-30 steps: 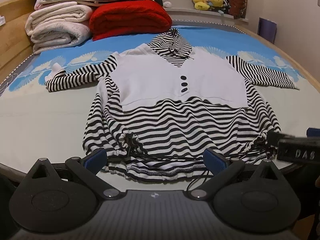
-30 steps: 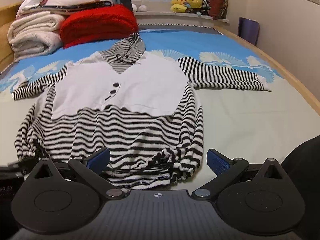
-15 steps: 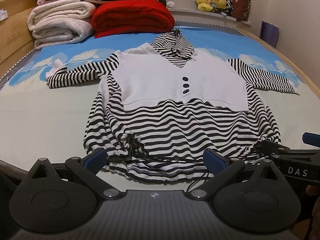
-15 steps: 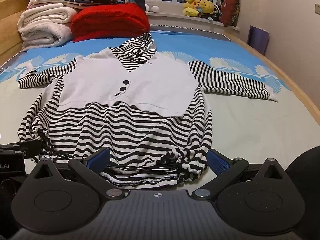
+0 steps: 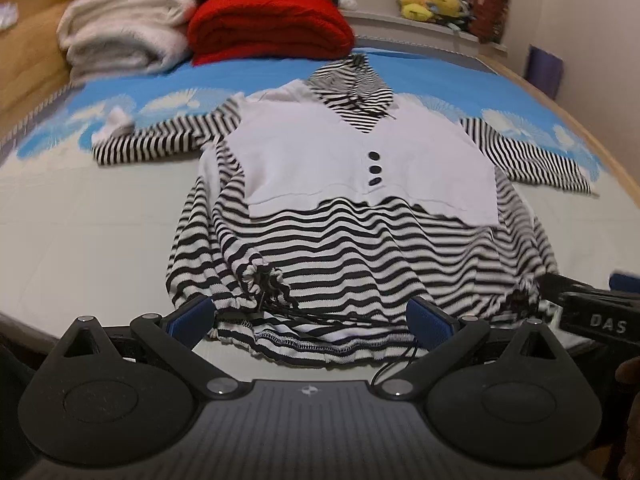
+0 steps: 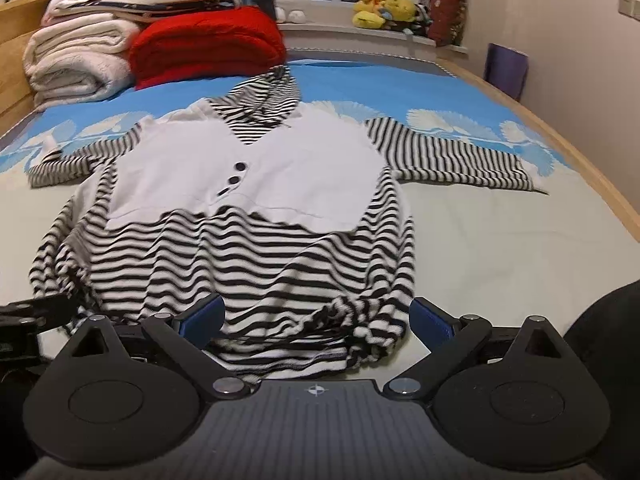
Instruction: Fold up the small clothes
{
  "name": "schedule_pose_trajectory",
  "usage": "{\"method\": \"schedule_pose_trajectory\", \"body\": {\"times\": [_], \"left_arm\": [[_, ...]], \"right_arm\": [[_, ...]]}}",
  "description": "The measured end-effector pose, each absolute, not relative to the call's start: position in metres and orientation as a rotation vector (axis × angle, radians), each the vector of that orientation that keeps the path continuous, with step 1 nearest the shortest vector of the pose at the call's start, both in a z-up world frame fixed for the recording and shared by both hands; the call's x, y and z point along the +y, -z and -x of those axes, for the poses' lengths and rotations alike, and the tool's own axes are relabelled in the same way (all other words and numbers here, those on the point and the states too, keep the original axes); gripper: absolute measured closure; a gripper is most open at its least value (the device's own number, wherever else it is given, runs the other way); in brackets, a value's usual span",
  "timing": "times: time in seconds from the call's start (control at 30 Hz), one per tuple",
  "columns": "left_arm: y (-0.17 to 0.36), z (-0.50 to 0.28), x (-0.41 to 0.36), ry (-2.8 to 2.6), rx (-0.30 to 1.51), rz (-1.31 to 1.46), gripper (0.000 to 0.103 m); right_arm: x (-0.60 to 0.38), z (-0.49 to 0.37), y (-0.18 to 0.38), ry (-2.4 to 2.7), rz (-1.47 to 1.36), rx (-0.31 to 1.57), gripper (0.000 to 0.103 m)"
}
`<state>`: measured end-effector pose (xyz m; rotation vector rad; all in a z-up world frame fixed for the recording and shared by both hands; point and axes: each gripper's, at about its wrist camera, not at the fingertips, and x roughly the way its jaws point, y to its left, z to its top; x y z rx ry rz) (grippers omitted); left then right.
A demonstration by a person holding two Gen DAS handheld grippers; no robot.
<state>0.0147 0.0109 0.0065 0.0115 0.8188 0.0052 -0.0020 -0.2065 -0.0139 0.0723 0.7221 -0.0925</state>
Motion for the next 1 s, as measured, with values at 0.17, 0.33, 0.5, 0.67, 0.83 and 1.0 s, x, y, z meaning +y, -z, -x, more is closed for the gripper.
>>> {"method": "schedule_pose_trajectory", "body": {"times": [0.17,0.33,0.5,0.67,0.83,1.0], "left_arm": [[-0.027,-0.046,0.034,-0.064,0.82,0.026,0.001],[-0.016,-0.101,0.071,-0.07,0.956,0.183,0.001],[0.031,-0.127,0.103,-0.149,0.999,0.179,0.001],[0.068,-0.14,0.134,-0.187,1.121,0.466,0.001],[0.071,-0.148,0.137,-0.246,1.14,0.446,0.001],[0.083,-0.152,0.139,-0.265,1.174,0.467,0.001]], "right_arm": [[-0.246,-0.021,-0.016,0.126,-0.188,0.673,0.008],[-0.284,-0.06,-0.015,0.194,-0.237,0.667,0.01],[-0.307,-0.084,0.043,0.215,-0.329,0.842,0.016],[-0.326,-0.098,0.079,0.26,-0.447,0.97,0.019],[-0.325,-0.102,0.095,0.252,-0.434,1.029,0.019],[-0.326,-0.101,0.107,0.253,-0.443,1.068,0.019]]}}
